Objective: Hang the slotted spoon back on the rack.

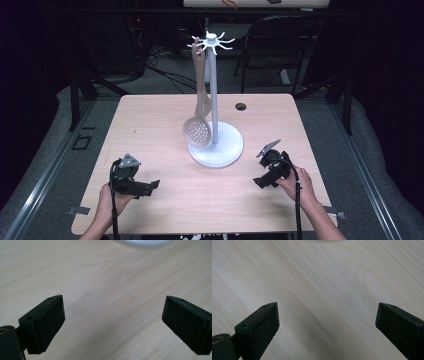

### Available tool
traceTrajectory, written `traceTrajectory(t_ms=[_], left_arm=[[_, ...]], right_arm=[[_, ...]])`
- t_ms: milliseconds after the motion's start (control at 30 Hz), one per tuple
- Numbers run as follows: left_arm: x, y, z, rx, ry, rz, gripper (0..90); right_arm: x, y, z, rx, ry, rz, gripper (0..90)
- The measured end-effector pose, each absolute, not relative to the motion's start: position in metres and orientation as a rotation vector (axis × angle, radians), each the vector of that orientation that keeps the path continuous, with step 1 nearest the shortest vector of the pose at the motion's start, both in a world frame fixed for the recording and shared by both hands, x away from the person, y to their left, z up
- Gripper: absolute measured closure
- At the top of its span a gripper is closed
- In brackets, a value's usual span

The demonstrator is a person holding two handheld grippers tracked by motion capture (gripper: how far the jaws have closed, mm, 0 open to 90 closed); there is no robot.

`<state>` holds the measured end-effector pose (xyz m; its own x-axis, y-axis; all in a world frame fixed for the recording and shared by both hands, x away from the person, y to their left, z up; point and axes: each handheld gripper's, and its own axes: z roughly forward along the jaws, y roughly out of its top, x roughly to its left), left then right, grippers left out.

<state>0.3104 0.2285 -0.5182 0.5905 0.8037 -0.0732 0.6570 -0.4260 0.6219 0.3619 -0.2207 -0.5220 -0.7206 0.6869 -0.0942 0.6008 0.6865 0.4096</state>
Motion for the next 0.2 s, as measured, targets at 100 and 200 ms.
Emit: traceTrajectory(t_ms=[100, 200], left_arm=[[0.316, 0.228, -0.526, 2.244, 1.144, 0.237, 2.0], [0.322, 0.229, -0.532, 2.276, 1.141, 0.226, 0.8]], right_arm=[[0.362, -0.221, -0.522, 1.018, 2.658, 0.522, 4.3], [0.362, -0.221, -0.523, 1.022, 2.653, 0.526, 3.9]])
